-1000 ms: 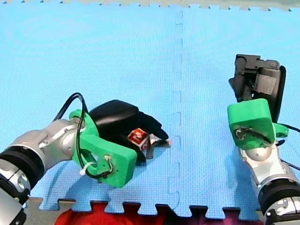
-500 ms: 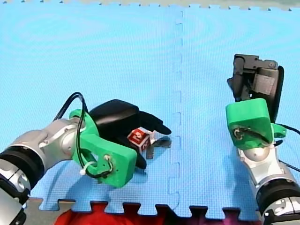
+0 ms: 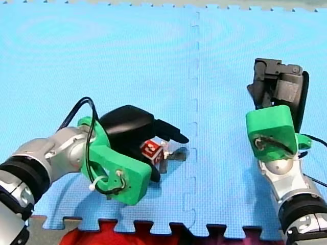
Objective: Stack cube left
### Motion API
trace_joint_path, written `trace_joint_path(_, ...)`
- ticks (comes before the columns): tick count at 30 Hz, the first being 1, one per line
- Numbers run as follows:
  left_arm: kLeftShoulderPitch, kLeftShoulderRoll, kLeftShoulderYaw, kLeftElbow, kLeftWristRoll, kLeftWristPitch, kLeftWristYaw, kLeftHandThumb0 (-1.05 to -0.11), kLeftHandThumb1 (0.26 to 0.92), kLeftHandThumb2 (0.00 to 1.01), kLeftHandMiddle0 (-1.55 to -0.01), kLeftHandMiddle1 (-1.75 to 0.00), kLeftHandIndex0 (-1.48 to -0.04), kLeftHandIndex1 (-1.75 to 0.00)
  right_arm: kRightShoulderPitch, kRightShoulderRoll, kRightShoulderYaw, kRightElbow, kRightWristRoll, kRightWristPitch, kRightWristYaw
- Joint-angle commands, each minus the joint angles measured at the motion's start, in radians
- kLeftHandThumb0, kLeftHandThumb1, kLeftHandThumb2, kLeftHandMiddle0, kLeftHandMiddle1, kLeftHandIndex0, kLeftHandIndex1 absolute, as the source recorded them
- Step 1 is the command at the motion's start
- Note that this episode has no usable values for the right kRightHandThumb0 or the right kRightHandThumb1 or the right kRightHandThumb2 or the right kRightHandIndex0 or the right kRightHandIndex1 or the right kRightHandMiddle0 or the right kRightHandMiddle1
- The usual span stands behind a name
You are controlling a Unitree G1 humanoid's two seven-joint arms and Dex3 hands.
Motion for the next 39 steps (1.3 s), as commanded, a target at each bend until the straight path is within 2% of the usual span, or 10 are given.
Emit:
trace_joint_path(1,-0.007,0.016,0.027,-0.002,-0.030,-0.038,-0.009,-0.977,0.786,0.02,-0.98,-1.75,-0.66,-0.01,-0.001,-0.011,-0.008,0.001,0.011,-0.002,0.008)
trace_joint_path(7,-0.004,0.040,0.131,-0.023,-0.175,-0.176,-0.136,-1.046,0.848,0.03,-0.99,-1.75,-0.74,-0.03,0.006,-0.047,-0.028,0.000,0.035,-0.008,0.042)
trace_joint_path(9,-0.005,0.054,0.154,-0.035,-0.204,-0.209,-0.162,-1.048,0.864,0.03,-1.00,-1.75,-0.76,-0.04,0.007,-0.062,-0.029,-0.005,0.030,0.003,0.034)
trace_joint_path(12,-0.002,0.079,0.185,-0.071,-0.244,-0.250,-0.210,-1.048,0.900,0.04,-1.03,-1.75,-0.78,-0.04,0.006,-0.068,-0.025,-0.014,0.016,0.019,0.012)
trace_joint_path(18,0.014,0.098,0.215,-0.145,-0.249,-0.296,-0.165,-1.048,0.916,0.03,-1.00,-1.75,-0.98,-0.08,0.007,-0.068,-0.023,-0.022,0.008,0.035,-0.007)
trace_joint_path(25,0.027,0.087,0.263,-0.154,-0.328,-0.320,-0.226,-1.048,0.921,0.08,-0.99,-1.75,-0.87,0.00,0.001,-0.068,-0.027,-0.011,0.019,0.046,0.006)
trace_joint_path(27,0.032,0.090,0.275,-0.170,-0.345,-0.324,-0.245,-1.048,0.921,0.09,-0.98,-1.75,-0.87,-0.01,0.003,-0.062,-0.035,-0.008,0.039,0.031,0.038)
trace_joint_path(30,0.039,0.090,0.294,-0.199,-0.380,-0.323,-0.282,-1.048,0.921,0.09,-0.98,-1.75,-0.88,-0.01,0.009,-0.045,-0.060,-0.006,0.102,-0.004,0.130)
trace_joint_path(34,0.040,0.097,0.308,-0.224,-0.390,-0.333,-0.296,-1.048,0.920,0.09,-0.96,-1.75,-0.88,-0.01,0.013,-0.033,-0.082,-0.006,0.147,-0.016,0.200)
trace_joint_path(39,0.034,0.130,0.326,-0.207,-0.361,-0.394,-0.246,-1.048,0.904,0.05,-0.96,-1.75,-0.89,-0.01,0.013,-0.037,-0.070,-0.012,0.101,0.017,0.131)
